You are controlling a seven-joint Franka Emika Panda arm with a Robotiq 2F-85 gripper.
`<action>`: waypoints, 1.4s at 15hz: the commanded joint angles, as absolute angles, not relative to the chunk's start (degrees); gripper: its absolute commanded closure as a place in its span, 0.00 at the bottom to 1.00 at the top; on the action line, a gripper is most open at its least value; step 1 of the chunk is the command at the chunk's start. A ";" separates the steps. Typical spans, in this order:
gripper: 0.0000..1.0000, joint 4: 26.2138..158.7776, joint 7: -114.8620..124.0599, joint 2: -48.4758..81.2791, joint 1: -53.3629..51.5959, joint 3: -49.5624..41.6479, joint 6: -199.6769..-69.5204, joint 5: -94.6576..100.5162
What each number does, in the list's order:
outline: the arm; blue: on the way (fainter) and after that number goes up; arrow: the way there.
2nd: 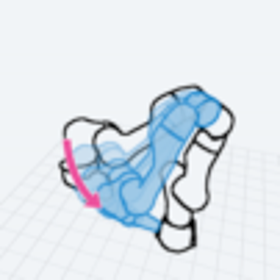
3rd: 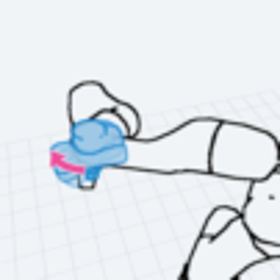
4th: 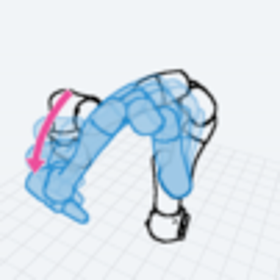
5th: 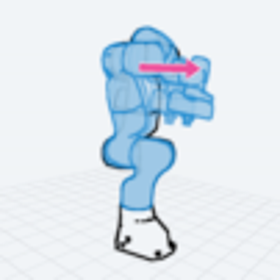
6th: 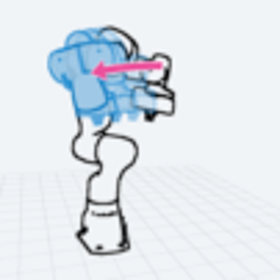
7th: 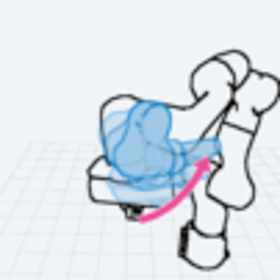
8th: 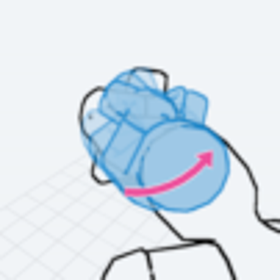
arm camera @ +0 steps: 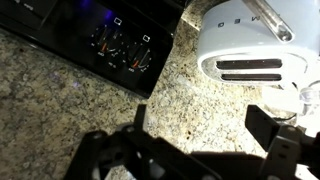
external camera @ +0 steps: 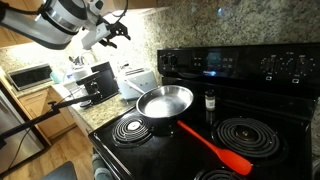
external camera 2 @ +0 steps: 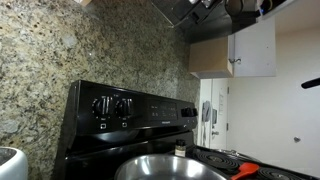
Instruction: Turn the second knob from the left
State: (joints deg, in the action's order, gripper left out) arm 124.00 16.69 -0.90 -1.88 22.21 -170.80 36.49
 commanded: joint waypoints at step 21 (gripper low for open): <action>0.00 107.72 31.78 18.46 -2.26 19.12 -158.96 49.97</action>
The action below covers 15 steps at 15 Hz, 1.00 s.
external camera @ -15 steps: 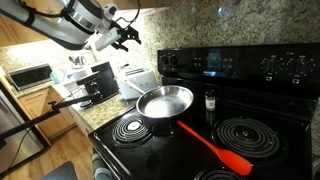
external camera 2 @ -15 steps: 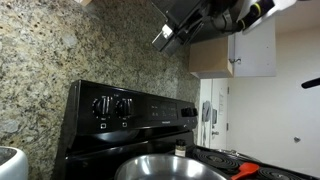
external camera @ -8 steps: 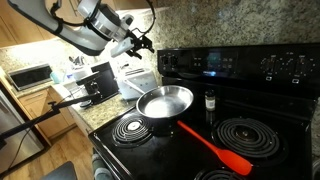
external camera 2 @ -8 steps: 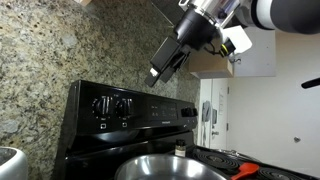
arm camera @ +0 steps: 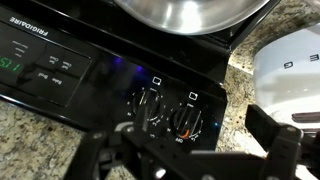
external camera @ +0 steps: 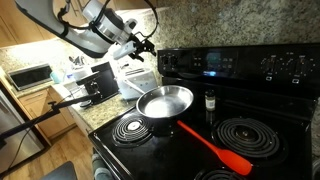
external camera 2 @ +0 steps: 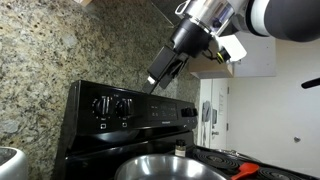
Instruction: Turn the second knob from the left
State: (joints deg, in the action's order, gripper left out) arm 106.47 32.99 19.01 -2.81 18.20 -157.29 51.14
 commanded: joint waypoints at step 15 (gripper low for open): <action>0.00 96.71 85.18 28.29 -14.92 1.50 -172.61 78.50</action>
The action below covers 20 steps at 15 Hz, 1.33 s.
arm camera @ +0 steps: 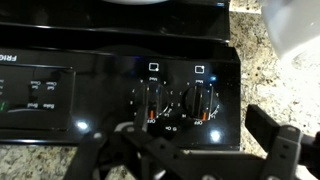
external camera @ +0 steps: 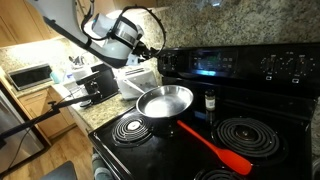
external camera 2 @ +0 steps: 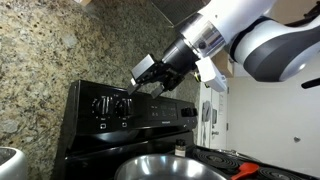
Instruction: Turn the second knob from the left
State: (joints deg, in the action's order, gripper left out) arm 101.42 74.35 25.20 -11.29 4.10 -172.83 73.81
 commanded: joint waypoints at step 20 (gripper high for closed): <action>0.00 87.49 118.45 37.04 -26.46 -2.86 -149.31 85.57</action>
